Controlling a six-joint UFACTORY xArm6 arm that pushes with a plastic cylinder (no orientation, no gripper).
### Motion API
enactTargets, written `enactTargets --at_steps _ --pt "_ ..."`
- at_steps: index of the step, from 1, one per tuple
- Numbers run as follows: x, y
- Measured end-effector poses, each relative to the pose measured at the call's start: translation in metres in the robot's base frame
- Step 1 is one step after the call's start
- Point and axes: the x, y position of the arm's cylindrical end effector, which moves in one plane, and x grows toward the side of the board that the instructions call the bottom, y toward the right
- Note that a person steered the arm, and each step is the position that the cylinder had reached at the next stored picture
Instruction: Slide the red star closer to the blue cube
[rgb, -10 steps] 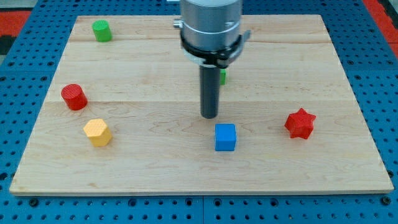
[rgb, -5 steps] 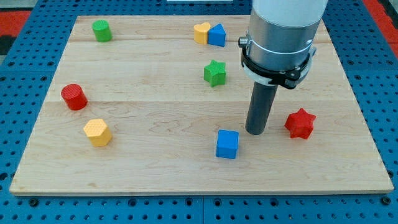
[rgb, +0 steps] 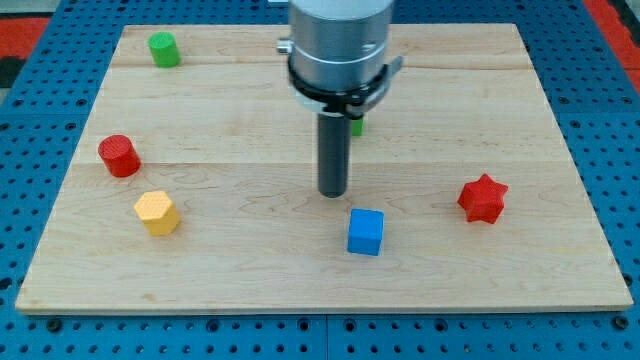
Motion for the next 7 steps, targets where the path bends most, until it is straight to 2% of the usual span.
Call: enactTargets --at_steps 3,6,7 --pt "-0.056 -0.004" --pt "-0.086 -0.009" --pt "-0.121 -0.009"
